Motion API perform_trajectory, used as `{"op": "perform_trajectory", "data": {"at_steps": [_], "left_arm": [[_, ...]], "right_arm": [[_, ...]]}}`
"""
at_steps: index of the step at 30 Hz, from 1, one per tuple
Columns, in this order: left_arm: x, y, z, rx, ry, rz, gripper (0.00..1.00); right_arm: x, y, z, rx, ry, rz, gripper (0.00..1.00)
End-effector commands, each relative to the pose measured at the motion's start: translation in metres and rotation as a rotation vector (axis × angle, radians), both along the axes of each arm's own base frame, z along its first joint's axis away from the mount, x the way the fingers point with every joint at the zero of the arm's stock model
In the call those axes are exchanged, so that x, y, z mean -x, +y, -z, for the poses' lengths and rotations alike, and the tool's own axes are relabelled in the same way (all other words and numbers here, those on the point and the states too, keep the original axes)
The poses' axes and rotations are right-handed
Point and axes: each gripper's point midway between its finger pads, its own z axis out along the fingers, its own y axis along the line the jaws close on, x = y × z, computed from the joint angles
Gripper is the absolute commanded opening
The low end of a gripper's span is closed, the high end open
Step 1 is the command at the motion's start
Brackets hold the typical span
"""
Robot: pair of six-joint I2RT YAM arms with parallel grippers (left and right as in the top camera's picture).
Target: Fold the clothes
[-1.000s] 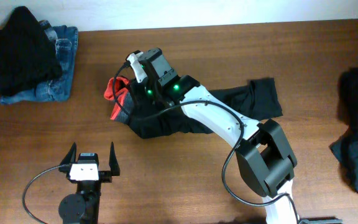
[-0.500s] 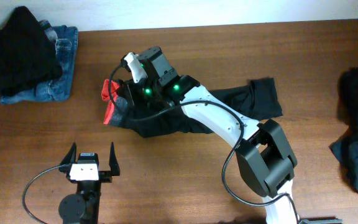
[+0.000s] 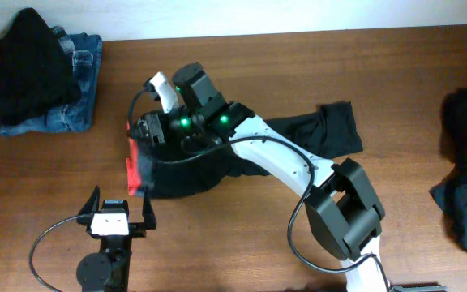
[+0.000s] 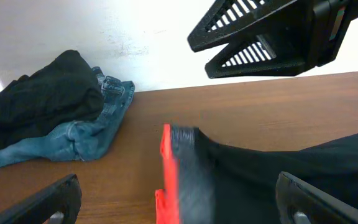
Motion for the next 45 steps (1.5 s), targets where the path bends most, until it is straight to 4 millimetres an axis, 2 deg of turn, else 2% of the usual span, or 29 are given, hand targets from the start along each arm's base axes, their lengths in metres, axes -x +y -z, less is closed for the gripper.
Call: {"op": "perform_trajectory", "data": {"at_steps": [1,3,6,8,9,11,12,14,16,20,30,31,33,35,37,39,40,41,42,43,45], "left_arm": [[0.0,-0.001,0.001,-0.012,0.002,0.006,0.99],[0.0,-0.001,0.001,-0.012,0.001,0.006,0.99],[0.0,-0.001,0.001,-0.012,0.001,0.006,0.99],[0.0,-0.001,0.001,-0.012,0.002,0.006,0.99],[0.0,-0.001,0.001,-0.012,0.001,0.006,0.99],[0.0,-0.001,0.001,-0.012,0.002,0.006,0.99],[0.0,-0.001,0.001,-0.012,0.001,0.006,0.99],[0.0,-0.001,0.001,-0.012,0.001,0.006,0.99],[0.0,-0.001,0.001,-0.012,0.001,0.006,0.99],[0.0,-0.001,0.001,-0.012,0.002,0.006,0.99],[0.0,0.001,0.001,-0.013,0.002,-0.002,0.99],[0.0,0.002,0.001,-0.013,0.002,-0.009,0.99],[0.0,-0.003,0.001,-0.006,0.001,0.018,0.99],[0.001,-0.013,-0.001,0.021,-0.004,0.075,0.99],[0.002,-0.028,-0.005,0.079,-0.014,0.163,0.99],[0.009,-0.054,-0.012,0.095,-0.037,0.316,0.99],[0.016,-0.072,-0.02,0.092,-0.064,0.432,0.99],[0.02,-0.08,-0.026,0.101,-0.081,0.484,0.99],[0.022,-0.083,-0.031,0.111,-0.094,0.504,0.99],[0.023,-0.083,-0.037,0.121,-0.106,0.507,0.99],[0.026,-0.083,-0.052,0.123,-0.136,0.51,0.99]], "right_arm": [[0.006,0.001,-0.04,-0.057,-0.056,-0.016,0.46],[0.004,0.0,-0.04,-0.054,-0.091,-0.022,0.46],[-0.009,-0.008,-0.037,-0.034,-0.143,0.0,0.38],[-0.033,-0.027,-0.03,0.011,-0.152,0.08,0.37],[-0.06,-0.057,-0.018,0.08,-0.15,0.178,0.37],[-0.085,-0.088,-0.005,0.158,-0.145,0.272,0.38],[-0.104,-0.118,0.008,0.229,-0.127,0.363,0.38],[-0.128,-0.171,0.028,0.361,-0.089,0.513,0.39],[-0.14,-0.212,0.042,0.461,-0.061,0.617,0.42],[-0.148,-0.266,0.058,0.573,-0.005,0.724,0.48],[-0.151,-0.346,0.079,0.703,0.091,0.864,0.52],[-0.15,-0.348,0.08,0.704,0.098,0.868,0.55],[-0.149,-0.348,0.082,0.701,0.108,0.862,0.68],[-0.148,-0.348,0.084,0.702,0.114,0.857,0.93],[-0.146,-0.345,0.087,0.704,0.124,0.844,0.99],[-0.142,-0.34,0.091,0.708,0.125,0.804,1.0],[-0.138,-0.341,0.093,0.725,0.133,0.795,0.73],[-0.135,-0.342,0.096,0.737,0.146,0.792,0.52],[-0.134,-0.343,0.096,0.741,0.152,0.79,0.37],[-0.132,-0.343,0.097,0.743,0.157,0.79,0.27],[-0.132,-0.344,0.097,0.742,0.165,0.795,0.25]]}}
